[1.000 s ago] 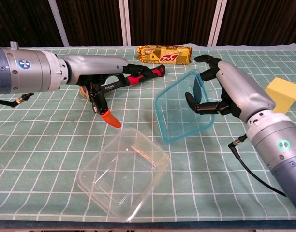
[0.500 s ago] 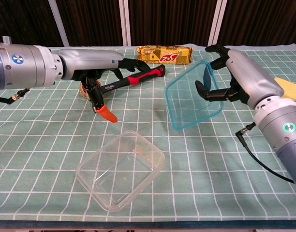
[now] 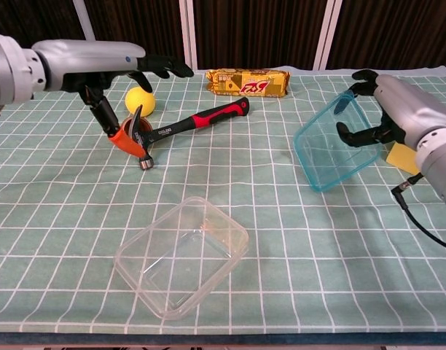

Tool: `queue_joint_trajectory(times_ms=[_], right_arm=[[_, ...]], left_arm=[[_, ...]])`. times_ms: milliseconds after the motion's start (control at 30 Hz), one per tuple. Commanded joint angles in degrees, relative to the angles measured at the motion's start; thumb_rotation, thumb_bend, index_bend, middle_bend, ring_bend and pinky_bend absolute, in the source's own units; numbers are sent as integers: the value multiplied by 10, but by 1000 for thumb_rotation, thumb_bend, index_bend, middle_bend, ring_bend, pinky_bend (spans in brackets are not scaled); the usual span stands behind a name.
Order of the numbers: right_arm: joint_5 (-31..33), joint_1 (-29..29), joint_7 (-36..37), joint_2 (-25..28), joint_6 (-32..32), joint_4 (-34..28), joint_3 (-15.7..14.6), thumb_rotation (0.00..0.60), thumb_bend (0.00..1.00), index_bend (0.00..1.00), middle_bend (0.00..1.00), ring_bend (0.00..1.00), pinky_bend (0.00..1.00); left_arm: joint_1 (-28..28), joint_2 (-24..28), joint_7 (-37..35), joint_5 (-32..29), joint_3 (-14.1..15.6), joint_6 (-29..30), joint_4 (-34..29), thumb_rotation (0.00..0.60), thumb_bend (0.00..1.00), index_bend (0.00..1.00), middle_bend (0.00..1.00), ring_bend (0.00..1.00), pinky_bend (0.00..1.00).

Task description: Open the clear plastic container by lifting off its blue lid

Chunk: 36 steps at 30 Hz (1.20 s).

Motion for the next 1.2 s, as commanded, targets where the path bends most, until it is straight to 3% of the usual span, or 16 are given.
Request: queue_joint_trajectory(times_ms=[33, 300, 633, 733, 867, 1033, 1200], right_arm=[[79, 7, -97, 39, -15, -34, 29, 600, 363, 0, 0, 0, 0], [125, -25, -123, 115, 14, -105, 32, 600, 341, 0, 0, 0, 0], [50, -116, -31, 264, 32, -220, -44, 600, 341, 0, 0, 0, 0], [-8, -147, 27, 317, 44, -248, -74, 600, 330, 0, 0, 0, 0], [-65, -182, 84, 368, 72, -271, -105, 600, 309, 0, 0, 0, 0], [-107, -211, 121, 405, 101, -267, -129, 600, 303, 0, 0, 0, 0], [-100, -238, 154, 413, 133, -255, -134, 600, 303, 0, 0, 0, 0]], left_arm=[[19, 23, -5, 10, 2, 22, -22, 600, 0, 0, 0, 7, 145], [83, 86, -16, 43, 18, 94, -82, 600, 0, 0, 0, 7, 145], [243, 161, 16, 128, 96, 282, -148, 600, 0, 0, 0, 7, 127], [308, 167, 16, 168, 130, 349, -127, 600, 0, 0, 0, 7, 117], [372, 161, -3, 198, 153, 416, -77, 600, 0, 0, 0, 0, 92], [431, 139, -45, 204, 154, 479, -19, 600, 0, 0, 0, 0, 79], [473, 114, -69, 197, 139, 523, 42, 600, 0, 0, 0, 0, 63]])
